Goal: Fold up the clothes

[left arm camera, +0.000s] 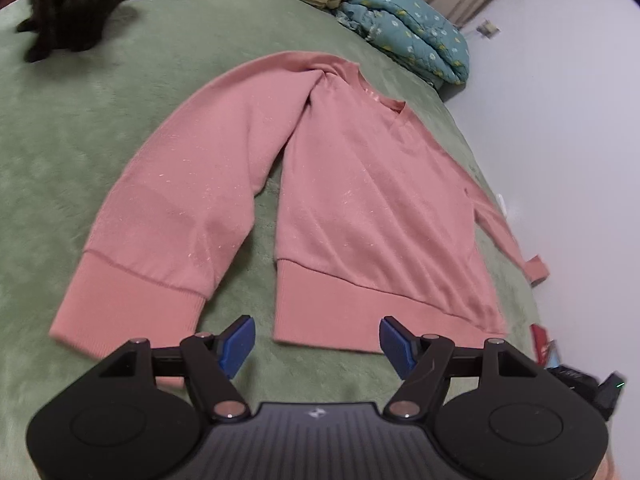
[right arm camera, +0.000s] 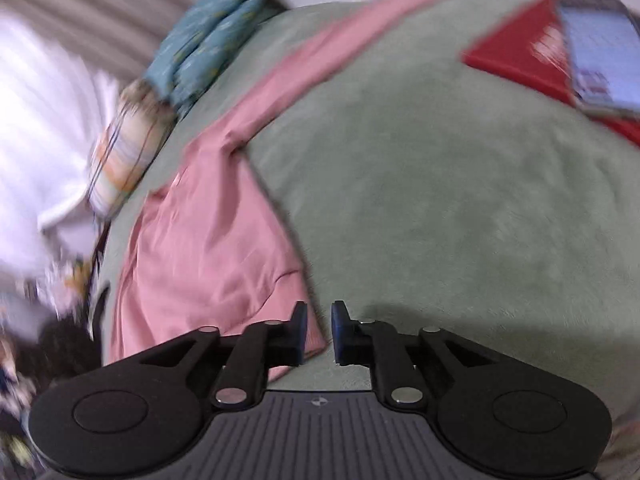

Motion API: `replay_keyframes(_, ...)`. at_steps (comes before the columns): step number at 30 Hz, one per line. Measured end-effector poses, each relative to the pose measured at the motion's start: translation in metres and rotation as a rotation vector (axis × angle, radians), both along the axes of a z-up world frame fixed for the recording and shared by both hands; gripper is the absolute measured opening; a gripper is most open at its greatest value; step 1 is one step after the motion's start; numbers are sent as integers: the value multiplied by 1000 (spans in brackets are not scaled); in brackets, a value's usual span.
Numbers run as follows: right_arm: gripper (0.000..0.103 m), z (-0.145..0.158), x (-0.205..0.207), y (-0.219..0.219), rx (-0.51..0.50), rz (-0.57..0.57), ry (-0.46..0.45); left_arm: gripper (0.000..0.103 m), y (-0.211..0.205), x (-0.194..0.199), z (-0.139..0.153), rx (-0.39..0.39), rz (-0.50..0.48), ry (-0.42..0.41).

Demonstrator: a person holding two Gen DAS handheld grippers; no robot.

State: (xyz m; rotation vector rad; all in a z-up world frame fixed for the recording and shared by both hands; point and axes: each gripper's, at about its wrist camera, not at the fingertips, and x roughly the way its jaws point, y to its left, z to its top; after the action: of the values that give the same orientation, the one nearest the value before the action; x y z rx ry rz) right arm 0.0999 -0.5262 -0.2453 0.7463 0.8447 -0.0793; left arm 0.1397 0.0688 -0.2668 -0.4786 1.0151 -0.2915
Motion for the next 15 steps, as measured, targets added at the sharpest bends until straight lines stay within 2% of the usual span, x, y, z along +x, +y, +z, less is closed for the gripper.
replay_keyframes(4,21,6,5,2,5,39,-23,68,-10,24,-31,28,36,-36)
replay_keyframes(6,26,3,3,6,14,43,-21,66,-9,31,-38,-7,93,-27)
replay_keyframes(8,27,0,5,10,4,41,-18,56,-13,32,-31,-16,129,-36)
replay_keyframes(9,29,0,6,12,-5,42,-19,52,-24,31,-19,15,100,-70)
replay_keyframes(10,31,1,7,12,-14,45,-21,53,-29,29,-14,31,79,-90)
replay_keyframes(12,37,0,7,15,-28,52,-21,62,-58,20,7,107,-62,-199)
replay_keyframes(13,37,-4,6,22,-31,56,-15,68,-84,10,20,134,-237,-289)
replay_keyframes(15,37,-8,8,24,-28,65,-1,70,-106,-2,24,199,-374,-390)
